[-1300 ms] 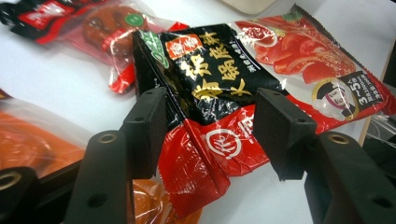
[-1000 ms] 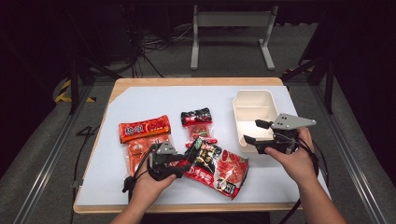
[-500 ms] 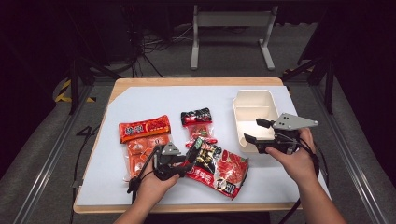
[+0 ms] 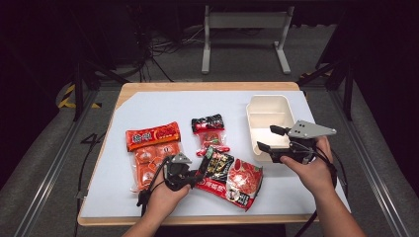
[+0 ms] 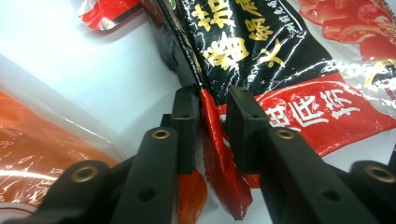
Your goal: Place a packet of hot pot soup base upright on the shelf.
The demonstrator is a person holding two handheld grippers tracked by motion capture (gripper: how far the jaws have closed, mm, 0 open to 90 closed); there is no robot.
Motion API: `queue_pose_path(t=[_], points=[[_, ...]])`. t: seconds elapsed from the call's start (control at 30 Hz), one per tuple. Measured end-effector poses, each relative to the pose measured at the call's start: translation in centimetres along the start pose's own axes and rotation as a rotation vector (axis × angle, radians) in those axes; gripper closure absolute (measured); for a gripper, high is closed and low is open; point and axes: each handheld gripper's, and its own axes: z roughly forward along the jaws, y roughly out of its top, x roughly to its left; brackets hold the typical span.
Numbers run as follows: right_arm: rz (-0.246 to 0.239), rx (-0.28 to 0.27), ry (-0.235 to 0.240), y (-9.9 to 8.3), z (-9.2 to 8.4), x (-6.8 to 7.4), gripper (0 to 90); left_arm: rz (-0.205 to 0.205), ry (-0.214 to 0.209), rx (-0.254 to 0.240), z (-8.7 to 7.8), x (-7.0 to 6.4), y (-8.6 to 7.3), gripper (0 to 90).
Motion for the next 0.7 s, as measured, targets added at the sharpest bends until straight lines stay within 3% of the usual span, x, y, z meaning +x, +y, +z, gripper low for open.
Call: queue_pose_path(t=[0.23,0.47,0.7], points=[[-0.003,0.004,0.000,0.0,0.1,0.1,29.7,0.022,0.037,-0.020,-0.1,-0.5,0.2,86.2],[-0.002,0.000,-0.003,0.0,0.0,0.0,29.7,-0.011,0.027,-0.069,-0.4,-0.5,0.6,88.3],[-0.010,-0.012,-0.007,0.1,-0.3,0.0,31.4,0.002,0.009,-0.189,-2.4,-1.4,1.7,88.6]])
